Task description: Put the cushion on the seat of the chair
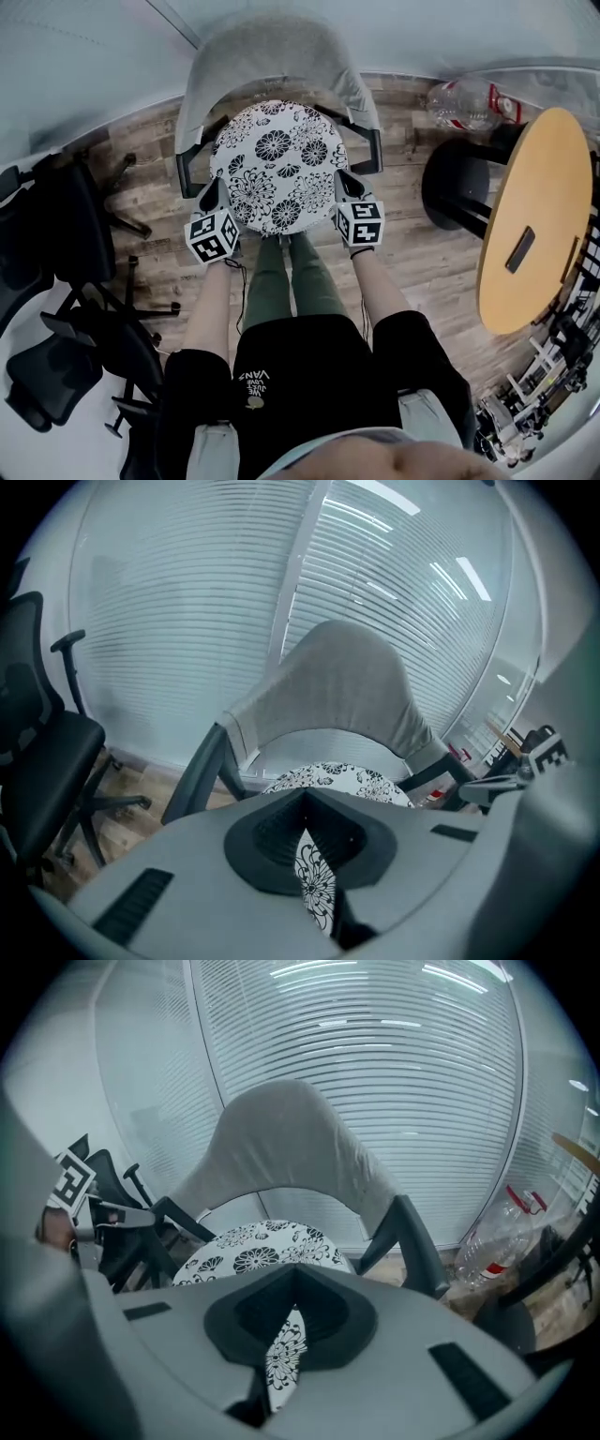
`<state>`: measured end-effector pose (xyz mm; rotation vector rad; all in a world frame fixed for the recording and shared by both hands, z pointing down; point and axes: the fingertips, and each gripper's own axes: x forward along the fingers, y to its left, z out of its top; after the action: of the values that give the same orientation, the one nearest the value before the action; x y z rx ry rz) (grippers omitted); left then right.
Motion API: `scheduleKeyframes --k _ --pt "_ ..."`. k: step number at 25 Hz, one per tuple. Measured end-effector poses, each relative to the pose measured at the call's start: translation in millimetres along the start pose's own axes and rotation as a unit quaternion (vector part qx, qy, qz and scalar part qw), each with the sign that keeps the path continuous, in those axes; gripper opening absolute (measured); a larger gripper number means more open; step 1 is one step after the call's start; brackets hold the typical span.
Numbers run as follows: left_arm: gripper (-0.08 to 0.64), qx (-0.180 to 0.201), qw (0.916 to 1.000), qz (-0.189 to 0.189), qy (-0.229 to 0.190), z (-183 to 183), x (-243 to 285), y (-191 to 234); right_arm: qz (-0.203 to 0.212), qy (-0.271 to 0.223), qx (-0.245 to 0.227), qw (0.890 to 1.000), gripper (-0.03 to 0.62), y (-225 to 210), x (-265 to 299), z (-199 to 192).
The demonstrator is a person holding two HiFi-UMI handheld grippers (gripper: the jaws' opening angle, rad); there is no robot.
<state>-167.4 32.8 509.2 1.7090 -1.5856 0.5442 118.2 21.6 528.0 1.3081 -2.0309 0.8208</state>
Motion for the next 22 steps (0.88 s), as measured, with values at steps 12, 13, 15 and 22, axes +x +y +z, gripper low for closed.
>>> scheduleKeyframes --k 12,13,15,22 --pt "0.011 0.025 0.9989 -0.02 -0.035 56 -34 -24 -0.002 -0.055 -0.003 0.999 0.017 3 -44 59" --pt "0.011 0.024 0.9988 -0.02 -0.038 60 -37 -24 -0.003 -0.059 -0.003 0.998 0.017 4 -47 64" --pt "0.011 0.02 0.9985 -0.02 -0.047 69 -45 -25 -0.002 -0.069 -0.005 0.998 0.017 5 -55 75" --pt "0.011 0.033 0.9956 -0.029 -0.084 106 -78 -35 -0.002 -0.098 -0.021 0.995 0.017 11 -85 108"
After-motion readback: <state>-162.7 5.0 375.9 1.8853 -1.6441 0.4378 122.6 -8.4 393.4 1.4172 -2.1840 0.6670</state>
